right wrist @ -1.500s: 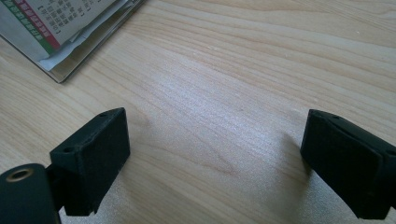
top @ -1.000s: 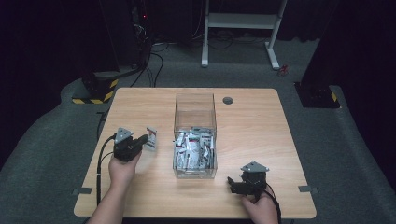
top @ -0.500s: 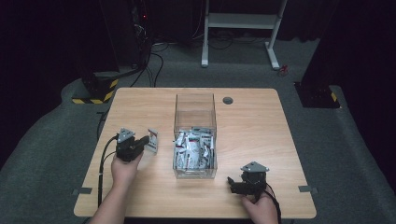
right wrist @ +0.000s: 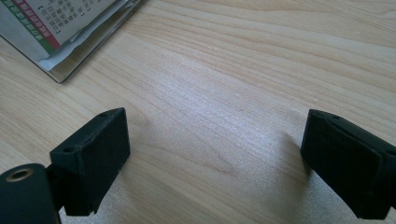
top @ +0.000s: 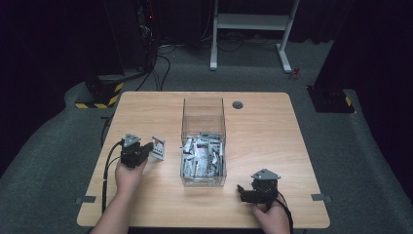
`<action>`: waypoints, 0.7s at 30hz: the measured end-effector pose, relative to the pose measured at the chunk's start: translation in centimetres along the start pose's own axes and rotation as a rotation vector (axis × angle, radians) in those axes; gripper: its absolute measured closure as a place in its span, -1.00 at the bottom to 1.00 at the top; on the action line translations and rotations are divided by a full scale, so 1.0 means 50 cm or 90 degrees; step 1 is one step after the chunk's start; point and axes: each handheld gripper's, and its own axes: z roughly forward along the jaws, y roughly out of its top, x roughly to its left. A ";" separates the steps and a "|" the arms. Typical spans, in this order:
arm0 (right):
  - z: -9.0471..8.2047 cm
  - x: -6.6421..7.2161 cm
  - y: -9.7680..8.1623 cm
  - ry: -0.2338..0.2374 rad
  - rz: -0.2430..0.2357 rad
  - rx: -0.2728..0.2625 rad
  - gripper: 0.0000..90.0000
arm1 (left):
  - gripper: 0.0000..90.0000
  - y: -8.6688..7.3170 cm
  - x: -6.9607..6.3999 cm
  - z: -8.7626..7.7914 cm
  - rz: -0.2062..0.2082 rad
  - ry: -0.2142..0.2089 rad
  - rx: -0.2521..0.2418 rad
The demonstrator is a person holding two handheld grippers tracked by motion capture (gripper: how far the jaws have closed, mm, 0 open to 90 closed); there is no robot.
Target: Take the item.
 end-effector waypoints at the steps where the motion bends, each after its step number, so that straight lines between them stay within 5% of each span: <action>1: 0.000 0.000 0.000 0.000 0.000 0.000 -0.83 | 0.96 0.000 0.002 0.000 0.002 0.004 0.000; 21: 0.000 0.000 0.000 0.000 0.000 0.000 -0.83 | 0.15 0.000 -0.014 -0.024 0.045 0.000 0.000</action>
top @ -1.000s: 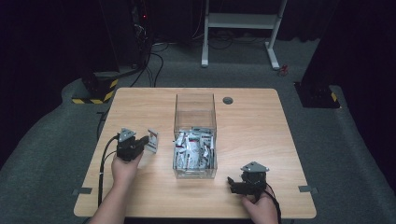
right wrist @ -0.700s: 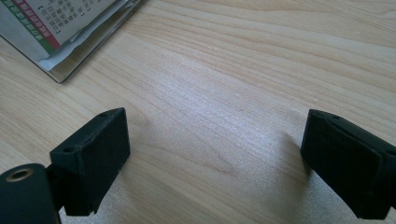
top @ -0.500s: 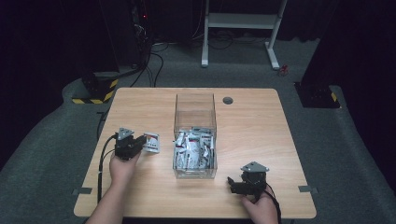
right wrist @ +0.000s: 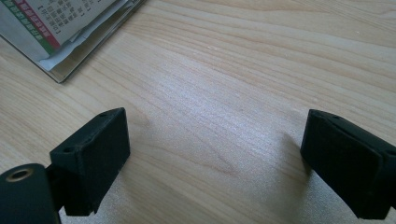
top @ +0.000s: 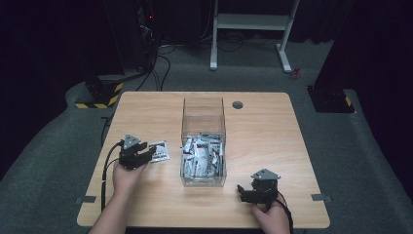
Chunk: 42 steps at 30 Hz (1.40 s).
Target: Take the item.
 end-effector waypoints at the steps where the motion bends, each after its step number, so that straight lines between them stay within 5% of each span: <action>1: 0.000 0.000 0.000 0.000 0.000 0.000 -0.82 | 0.12 0.000 -0.001 -0.001 0.006 0.003 0.000; 18: 0.000 0.000 0.000 0.000 0.000 0.000 -0.82 | -0.21 -0.013 -0.008 -0.055 -0.003 -0.015 -0.023; 26: 0.000 0.000 0.000 0.000 0.000 0.000 -0.82 | -0.30 -0.039 -0.010 -0.077 -0.018 -0.043 -0.013; 42: 0.000 0.000 0.000 0.000 0.000 0.000 -0.83 | -0.37 -0.114 -0.034 -0.118 0.017 -0.053 0.034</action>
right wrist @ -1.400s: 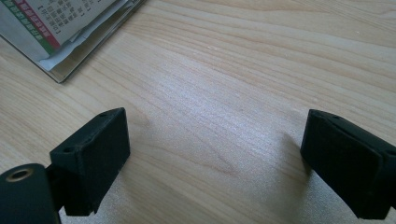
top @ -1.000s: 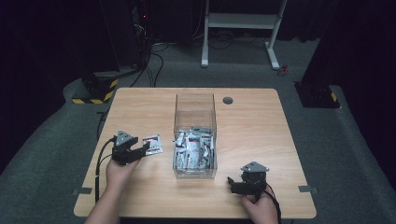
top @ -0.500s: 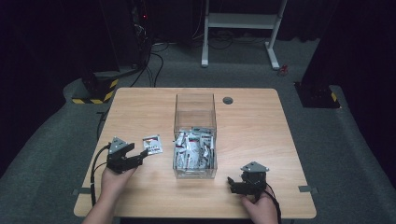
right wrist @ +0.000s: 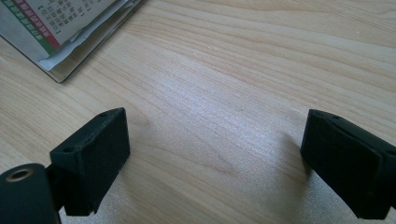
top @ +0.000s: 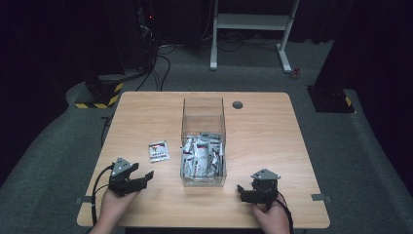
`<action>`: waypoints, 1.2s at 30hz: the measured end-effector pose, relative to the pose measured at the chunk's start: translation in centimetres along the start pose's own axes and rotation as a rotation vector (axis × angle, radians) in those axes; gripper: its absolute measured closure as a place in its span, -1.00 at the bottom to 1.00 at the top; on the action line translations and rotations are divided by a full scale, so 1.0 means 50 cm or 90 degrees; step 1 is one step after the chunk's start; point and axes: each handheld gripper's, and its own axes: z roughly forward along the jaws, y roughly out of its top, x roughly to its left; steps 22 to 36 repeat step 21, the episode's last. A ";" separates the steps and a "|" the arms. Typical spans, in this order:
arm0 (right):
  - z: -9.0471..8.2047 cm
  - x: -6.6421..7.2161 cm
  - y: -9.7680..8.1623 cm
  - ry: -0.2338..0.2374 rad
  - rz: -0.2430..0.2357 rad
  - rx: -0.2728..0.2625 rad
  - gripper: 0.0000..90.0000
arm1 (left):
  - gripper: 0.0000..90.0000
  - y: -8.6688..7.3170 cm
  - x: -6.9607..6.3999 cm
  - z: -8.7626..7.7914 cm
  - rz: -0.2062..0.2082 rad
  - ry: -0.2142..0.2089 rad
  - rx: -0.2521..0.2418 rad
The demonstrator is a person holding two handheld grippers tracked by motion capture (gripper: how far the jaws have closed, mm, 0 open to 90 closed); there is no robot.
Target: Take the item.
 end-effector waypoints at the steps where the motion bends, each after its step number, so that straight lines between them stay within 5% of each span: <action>1: 0.000 0.000 0.000 0.000 0.000 0.000 -0.82 | -0.37 -0.007 -0.003 0.000 0.003 0.002 0.004; 12: 0.000 0.000 0.000 -0.001 -0.003 -0.002 -0.82 | -0.41 -0.066 -0.024 0.003 0.055 0.016 0.058; 36: 0.000 0.000 0.000 -0.001 -0.002 -0.002 -0.82 | -0.42 -0.070 -0.024 0.006 0.053 0.023 0.067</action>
